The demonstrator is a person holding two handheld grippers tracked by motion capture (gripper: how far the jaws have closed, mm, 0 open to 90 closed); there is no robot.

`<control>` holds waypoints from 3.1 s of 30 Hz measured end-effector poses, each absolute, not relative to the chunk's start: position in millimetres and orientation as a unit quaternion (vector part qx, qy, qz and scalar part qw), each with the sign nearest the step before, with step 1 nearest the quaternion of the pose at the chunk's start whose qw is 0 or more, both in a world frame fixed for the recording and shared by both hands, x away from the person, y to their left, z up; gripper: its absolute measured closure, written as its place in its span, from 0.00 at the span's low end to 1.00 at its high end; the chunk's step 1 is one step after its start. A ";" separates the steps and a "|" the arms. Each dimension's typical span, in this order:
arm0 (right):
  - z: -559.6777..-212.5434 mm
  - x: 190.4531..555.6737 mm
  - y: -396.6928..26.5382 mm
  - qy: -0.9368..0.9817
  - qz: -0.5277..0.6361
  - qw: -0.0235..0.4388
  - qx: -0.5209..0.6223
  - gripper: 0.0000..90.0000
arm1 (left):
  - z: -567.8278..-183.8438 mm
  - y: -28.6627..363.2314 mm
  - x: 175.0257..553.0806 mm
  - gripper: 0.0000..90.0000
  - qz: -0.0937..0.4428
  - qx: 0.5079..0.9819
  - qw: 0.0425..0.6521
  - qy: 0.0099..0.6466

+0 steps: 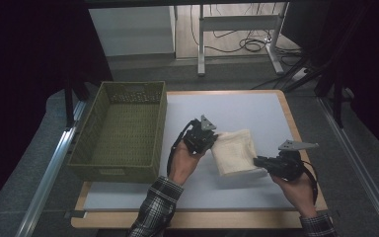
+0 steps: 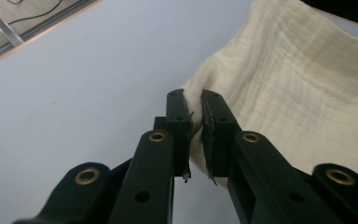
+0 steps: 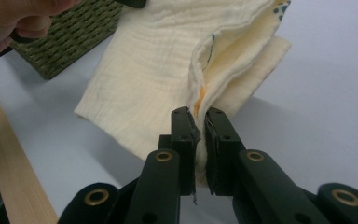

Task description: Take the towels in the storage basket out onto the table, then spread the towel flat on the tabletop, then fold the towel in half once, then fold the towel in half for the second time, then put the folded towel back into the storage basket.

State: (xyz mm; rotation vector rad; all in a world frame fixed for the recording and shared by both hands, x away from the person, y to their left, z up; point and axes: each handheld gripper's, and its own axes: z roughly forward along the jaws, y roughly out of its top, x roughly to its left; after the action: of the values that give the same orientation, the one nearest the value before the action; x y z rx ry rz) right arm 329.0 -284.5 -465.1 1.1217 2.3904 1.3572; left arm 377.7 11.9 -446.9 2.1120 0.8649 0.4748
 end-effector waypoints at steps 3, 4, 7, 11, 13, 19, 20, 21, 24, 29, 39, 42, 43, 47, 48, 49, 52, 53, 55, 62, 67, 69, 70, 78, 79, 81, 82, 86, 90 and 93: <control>-462.4 331.2 -275.8 0.806 0.455 0.086 0.369 0.92 | -443.6 19.4 377.6 0.92 0.191 0.832 0.390 0.344; -461.4 332.2 -272.1 0.807 0.457 0.084 0.366 0.92 | -442.7 21.6 377.6 0.92 0.192 0.832 0.389 0.346; -458.3 334.5 -264.7 0.809 0.456 0.084 0.361 0.92 | -439.3 27.8 377.7 0.91 0.195 0.832 0.385 0.350; -454.3 337.9 -254.2 0.811 0.460 0.080 0.352 0.92 | -433.3 36.5 377.1 0.91 0.199 0.831 0.381 0.352; -452.3 339.4 -248.6 0.812 0.461 0.079 0.349 0.92 | -430.5 40.7 376.9 0.91 0.202 0.830 0.380 0.354; -448.3 344.2 -235.7 0.814 0.464 0.075 0.341 0.92 | -422.5 57.3 378.1 0.91 0.206 0.829 0.375 0.360; -447.7 345.0 -233.2 0.814 0.465 0.075 0.340 0.92 | -421.7 59.0 378.2 0.91 0.206 0.827 0.377 0.363; -446.6 345.7 -230.9 0.814 0.465 0.074 0.339 0.92 | -420.7 61.2 378.7 0.91 0.206 0.827 0.376 0.364; -443.1 347.7 -222.8 0.815 0.467 0.074 0.335 0.92 | -417.6 67.3 380.0 0.91 0.209 0.825 0.375 0.368; -437.9 351.7 -207.7 0.816 0.471 0.072 0.326 0.92 | -412.4 76.7 381.7 0.91 0.215 0.825 0.368 0.372; -434.0 359.3 -182.9 0.817 0.476 0.061 0.320 0.92 | -401.1 96.5 383.3 0.91 0.229 0.817 0.366 0.382; -430.6 360.7 -176.3 0.817 0.478 0.063 0.316 0.92 | -397.5 102.1 384.9 0.91 0.233 0.816 0.365 0.384; -428.8 361.2 -173.6 0.817 0.480 0.062 0.314 0.92 | -396.1 104.3 385.5 0.91 0.234 0.816 0.364 0.384; -423.6 363.0 -165.4 0.817 0.482 0.063 0.310 0.92 | -391.2 113.4 387.4 0.91 0.239 0.813 0.362 0.389; -421.9 364.0 -162.6 0.816 0.484 0.062 0.309 0.92 | -390.0 115.7 387.8 0.91 0.240 0.812 0.363 0.390; -420.3 364.9 -160.6 0.816 0.485 0.062 0.308 0.92 | -388.5 118.4 388.0 0.91 0.242 0.811 0.362 0.391; -416.6 367.7 -154.1 0.814 0.490 0.060 0.307 0.92 | -385.0 126.2 388.8 0.91 0.245 0.809 0.361 0.394; -415.9 368.4 -152.3 0.813 0.491 0.060 0.306 0.92 | -384.1 128.9 389.1 0.91 0.247 0.808 0.360 0.395; -413.9 369.7 -145.9 0.815 0.491 0.059 0.303 0.92 | -382.9 134.5 389.9 0.91 0.250 0.806 0.359 0.399; -409.8 373.5 -124.8 0.816 0.493 0.059 0.295 0.92 | -379.6 153.2 392.6 0.91 0.258 0.799 0.357 0.410; -406.4 377.4 -107.0 0.817 0.495 0.058 0.290 0.92 | -373.4 168.9 392.1 0.91 0.268 0.793 0.352 0.418; -405.1 378.6 -100.0 0.817 0.496 0.059 0.289 0.92 | -371.3 175.8 391.5 0.91 0.272 0.789 0.353 0.423; -404.4 379.4 -94.6 0.817 0.497 0.059 0.288 0.92 | -370.3 179.4 391.1 0.91 0.274 0.787 0.354 0.426; -404.2 383.6 -58.6 0.813 0.507 0.048 0.281 0.92 | -361.7 213.3 385.5 0.91 0.289 0.771 0.350 0.447; -404.6 383.9 -55.0 0.813 0.508 0.047 0.280 0.92 | -360.7 219.0 384.6 0.91 0.291 0.769 0.348 0.450; -405.6 384.6 -43.9 0.815 0.507 0.044 0.278 0.92 | -360.1 227.3 383.3 0.91 0.294 0.766 0.346 0.455; -406.1 384.7 -38.8 0.816 0.506 0.043 0.277 0.92 | -360.1 230.2 382.8 0.91 0.295 0.765 0.345 0.457; -407.6 385.5 -18.1 0.820 0.503 0.044 0.270 0.92 | -362.5 245.8 381.4 0.91 0.302 0.761 0.334 0.466; -410.4 384.9 3.3 0.828 0.493 0.052 0.262 0.92 | -367.6 258.3 381.7 0.91 0.304 0.757 0.329 0.475; -413.5 385.5 17.6 0.834 0.485 0.057 0.258 0.92 | -373.2 267.0 383.2 0.91 0.305 0.757 0.321 0.481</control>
State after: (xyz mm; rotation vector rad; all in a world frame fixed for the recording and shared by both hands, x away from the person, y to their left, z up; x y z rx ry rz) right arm 385.5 17.6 -413.5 0.7817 2.5293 1.4700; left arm 383.2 267.0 -373.2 1.9886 1.2638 0.8020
